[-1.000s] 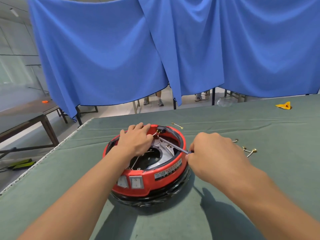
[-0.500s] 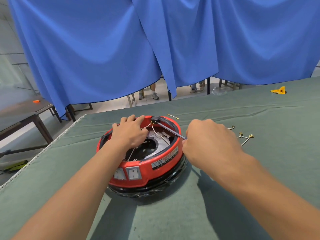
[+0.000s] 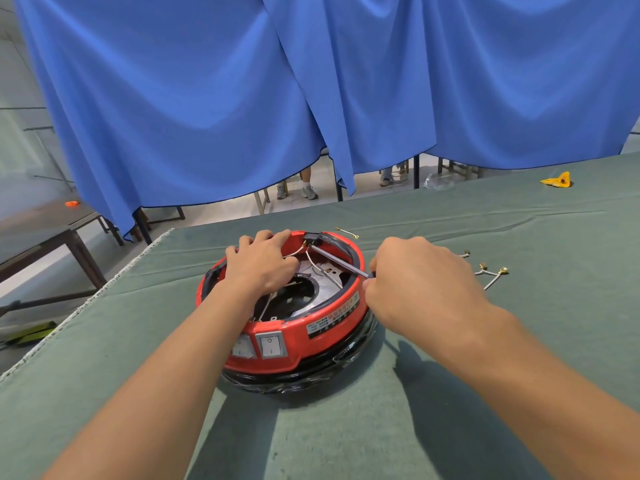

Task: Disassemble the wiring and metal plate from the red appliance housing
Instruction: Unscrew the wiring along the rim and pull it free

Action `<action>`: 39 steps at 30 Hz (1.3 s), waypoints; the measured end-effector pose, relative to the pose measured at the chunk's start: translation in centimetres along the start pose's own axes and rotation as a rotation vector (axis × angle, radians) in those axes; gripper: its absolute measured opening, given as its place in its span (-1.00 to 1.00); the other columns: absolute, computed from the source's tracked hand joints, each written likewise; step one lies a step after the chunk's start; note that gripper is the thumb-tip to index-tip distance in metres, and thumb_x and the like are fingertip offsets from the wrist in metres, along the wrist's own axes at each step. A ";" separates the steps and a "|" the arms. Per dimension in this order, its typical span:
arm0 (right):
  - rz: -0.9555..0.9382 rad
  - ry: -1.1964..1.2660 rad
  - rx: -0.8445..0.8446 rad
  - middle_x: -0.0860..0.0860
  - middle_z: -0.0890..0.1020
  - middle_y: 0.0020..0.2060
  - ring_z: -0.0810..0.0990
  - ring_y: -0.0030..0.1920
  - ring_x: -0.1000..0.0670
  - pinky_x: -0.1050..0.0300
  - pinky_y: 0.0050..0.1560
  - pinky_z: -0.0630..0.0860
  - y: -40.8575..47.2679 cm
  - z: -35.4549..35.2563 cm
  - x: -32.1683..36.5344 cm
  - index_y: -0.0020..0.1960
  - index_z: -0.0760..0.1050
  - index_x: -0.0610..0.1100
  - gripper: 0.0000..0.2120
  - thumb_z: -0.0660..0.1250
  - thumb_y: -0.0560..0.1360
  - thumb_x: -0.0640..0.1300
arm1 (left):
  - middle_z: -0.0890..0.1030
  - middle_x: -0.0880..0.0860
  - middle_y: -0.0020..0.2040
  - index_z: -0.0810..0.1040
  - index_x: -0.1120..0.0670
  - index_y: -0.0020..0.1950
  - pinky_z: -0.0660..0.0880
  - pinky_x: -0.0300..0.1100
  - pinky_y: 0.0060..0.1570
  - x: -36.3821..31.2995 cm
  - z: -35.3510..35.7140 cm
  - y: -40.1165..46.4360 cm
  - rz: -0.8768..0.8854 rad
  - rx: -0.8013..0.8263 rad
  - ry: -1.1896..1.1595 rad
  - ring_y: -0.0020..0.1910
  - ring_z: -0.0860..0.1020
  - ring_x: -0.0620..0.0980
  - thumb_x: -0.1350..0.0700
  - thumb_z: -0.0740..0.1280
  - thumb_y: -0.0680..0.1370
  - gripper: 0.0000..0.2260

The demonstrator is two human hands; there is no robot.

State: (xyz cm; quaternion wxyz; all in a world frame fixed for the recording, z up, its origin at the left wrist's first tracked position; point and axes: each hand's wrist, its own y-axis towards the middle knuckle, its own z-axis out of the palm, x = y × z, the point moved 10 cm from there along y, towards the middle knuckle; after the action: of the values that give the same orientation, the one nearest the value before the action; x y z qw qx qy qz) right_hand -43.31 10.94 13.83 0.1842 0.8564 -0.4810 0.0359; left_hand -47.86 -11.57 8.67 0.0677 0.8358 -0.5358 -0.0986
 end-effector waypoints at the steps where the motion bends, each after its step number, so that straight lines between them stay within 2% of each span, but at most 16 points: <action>1: 0.001 0.002 0.002 0.02 0.31 -0.45 0.34 -0.40 -0.09 0.15 -0.40 0.21 0.0 0.2 0.1 -0.27 0.33 -0.07 -0.79 0.25 0.51 -0.07 | 0.24 0.03 0.49 0.14 -0.15 0.50 0.12 0.17 0.36 0.0 0.0 0.0 0.002 0.001 0.003 0.41 0.19 0.18 -0.07 0.15 0.52 -0.46; 7: 0.004 0.007 -0.017 0.02 0.32 -0.46 0.29 -0.44 -0.05 0.16 -0.47 0.14 0.3 0.7 -0.1 -0.26 0.35 -0.06 -0.78 0.25 0.53 -0.06 | 0.24 0.03 0.49 0.13 -0.15 0.50 0.12 0.17 0.35 -0.1 0.0 0.0 0.004 0.002 0.004 0.41 0.19 0.16 -0.07 0.15 0.53 -0.47; 15: -0.015 0.003 -0.036 0.03 0.32 -0.46 0.31 -0.40 -0.08 0.14 -0.40 0.18 0.5 0.8 0.2 -0.23 0.38 -0.06 -0.82 0.25 0.53 -0.07 | 0.23 0.02 0.49 0.14 -0.15 0.50 0.13 0.16 0.35 -0.1 -0.3 -0.1 0.005 -0.005 -0.001 0.42 0.19 0.15 -0.06 0.17 0.54 -0.47; 19: -0.012 0.002 -0.025 0.02 0.32 -0.46 0.27 -0.47 -0.02 0.12 -0.35 0.23 0.7 0.9 0.2 -0.29 0.33 -0.07 -0.77 0.25 0.52 -0.08 | 0.24 0.02 0.49 0.14 -0.14 0.50 0.12 0.17 0.35 -0.1 -0.3 -0.1 0.003 -0.010 -0.004 0.42 0.19 0.15 -0.06 0.17 0.54 -0.47; 24: -0.019 -0.003 -0.035 0.03 0.33 -0.45 0.33 -0.40 -0.09 0.13 -0.39 0.19 0.6 0.8 0.2 -0.18 0.42 -0.05 -0.87 0.25 0.53 -0.07 | 0.25 0.02 0.48 0.16 -0.14 0.50 0.13 0.16 0.35 -0.1 -0.2 -0.1 0.002 -0.010 -0.020 0.41 0.20 0.14 -0.06 0.16 0.53 -0.48; 30: -0.011 -0.002 -0.023 0.02 0.32 -0.46 0.24 -0.48 0.03 0.18 -0.49 0.12 0.9 1.0 -0.1 -0.27 0.33 -0.06 -0.79 0.25 0.52 -0.07 | 0.30 0.02 0.46 0.20 -0.13 0.47 0.16 0.15 0.31 -0.3 -0.6 -0.2 0.010 -0.023 -0.054 0.37 0.24 0.14 -0.05 0.19 0.51 -0.48; 35: -0.012 0.020 -0.041 0.01 0.33 -0.49 0.25 -0.49 0.03 0.17 -0.48 0.13 2.1 1.1 -1.4 -0.42 0.22 -0.09 -0.53 0.29 0.54 0.10 | 0.45 0.09 0.31 0.33 -0.10 0.30 0.18 0.07 0.22 -0.1 -1.0 -0.4 -0.024 -0.028 -0.204 0.27 0.29 0.14 0.02 0.27 0.45 -0.58; 39: -0.046 0.000 -0.033 0.00 0.35 -0.49 0.29 -0.48 0.01 0.19 -0.48 0.12 3.4 1.0 -2.3 -0.42 0.24 -0.11 -0.51 0.31 0.52 0.14 | 0.48 0.08 0.16 0.39 -0.06 0.08 0.19 0.03 0.12 -0.1 -1.0 -0.4 -0.023 -0.032 -0.248 0.15 0.30 0.09 0.04 0.27 0.44 -0.78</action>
State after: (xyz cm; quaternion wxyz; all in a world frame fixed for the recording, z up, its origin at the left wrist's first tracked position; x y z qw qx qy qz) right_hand -47.47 10.88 13.27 0.1991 0.8641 -0.4617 0.0240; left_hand -47.29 -11.34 9.61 0.0133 0.8221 -0.5288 -0.2106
